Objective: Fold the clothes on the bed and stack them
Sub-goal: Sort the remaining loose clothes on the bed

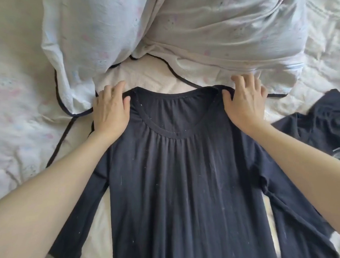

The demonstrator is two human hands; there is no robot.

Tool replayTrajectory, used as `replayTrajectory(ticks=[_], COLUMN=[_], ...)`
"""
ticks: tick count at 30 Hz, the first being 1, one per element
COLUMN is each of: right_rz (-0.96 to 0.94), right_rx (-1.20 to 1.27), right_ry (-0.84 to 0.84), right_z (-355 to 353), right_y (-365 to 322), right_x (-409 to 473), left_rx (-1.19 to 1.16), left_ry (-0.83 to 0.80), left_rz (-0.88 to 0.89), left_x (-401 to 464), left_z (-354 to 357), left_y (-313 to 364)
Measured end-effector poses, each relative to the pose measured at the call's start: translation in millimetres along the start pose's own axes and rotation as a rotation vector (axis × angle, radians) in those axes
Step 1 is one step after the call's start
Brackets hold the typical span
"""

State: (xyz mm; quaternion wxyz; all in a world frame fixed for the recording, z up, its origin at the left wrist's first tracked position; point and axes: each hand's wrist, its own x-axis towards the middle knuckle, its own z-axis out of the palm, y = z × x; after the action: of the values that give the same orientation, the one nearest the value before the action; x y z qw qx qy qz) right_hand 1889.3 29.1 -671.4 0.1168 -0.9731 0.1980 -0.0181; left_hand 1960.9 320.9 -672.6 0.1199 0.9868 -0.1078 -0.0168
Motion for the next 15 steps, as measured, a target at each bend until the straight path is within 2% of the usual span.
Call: replayTrajectory(ticks=[5,15], right_rz=[-0.136,-0.311], right_rx=[0.043,0.187], right_ry=[-0.108,-0.363], right_z=[-18.3,-12.8], right_y=[-30.6,-125.4], right_x=[-79.1,-259.1], left_rx=[-0.065,-0.241], left_ry=[-0.051,-0.215], left_rz=[0.083,-0.323], left_x=[-67.4,-218.4], left_z=[-41.2,-82.8], left_y=[-14.2,-104.3])
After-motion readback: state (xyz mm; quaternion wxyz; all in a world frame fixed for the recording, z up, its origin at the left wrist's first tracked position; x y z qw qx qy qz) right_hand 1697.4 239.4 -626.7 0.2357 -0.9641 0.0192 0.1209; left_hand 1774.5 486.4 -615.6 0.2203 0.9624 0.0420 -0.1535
